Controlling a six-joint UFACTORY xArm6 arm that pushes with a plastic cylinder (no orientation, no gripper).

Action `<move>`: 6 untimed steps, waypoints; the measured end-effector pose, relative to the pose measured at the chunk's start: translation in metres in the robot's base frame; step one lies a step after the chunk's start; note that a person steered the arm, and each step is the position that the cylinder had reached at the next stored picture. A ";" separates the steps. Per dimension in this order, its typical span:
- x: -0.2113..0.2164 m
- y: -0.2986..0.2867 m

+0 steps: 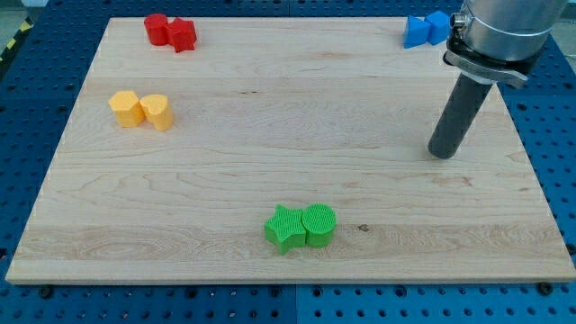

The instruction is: Place your arm at the top left corner of the board

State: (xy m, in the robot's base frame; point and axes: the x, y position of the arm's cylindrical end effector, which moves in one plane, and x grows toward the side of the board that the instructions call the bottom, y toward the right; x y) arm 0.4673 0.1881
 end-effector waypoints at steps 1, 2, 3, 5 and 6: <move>0.000 0.000; -0.006 0.000; -0.007 -0.001; -0.021 -0.017; -0.021 -0.022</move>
State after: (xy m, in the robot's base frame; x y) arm 0.4458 0.1663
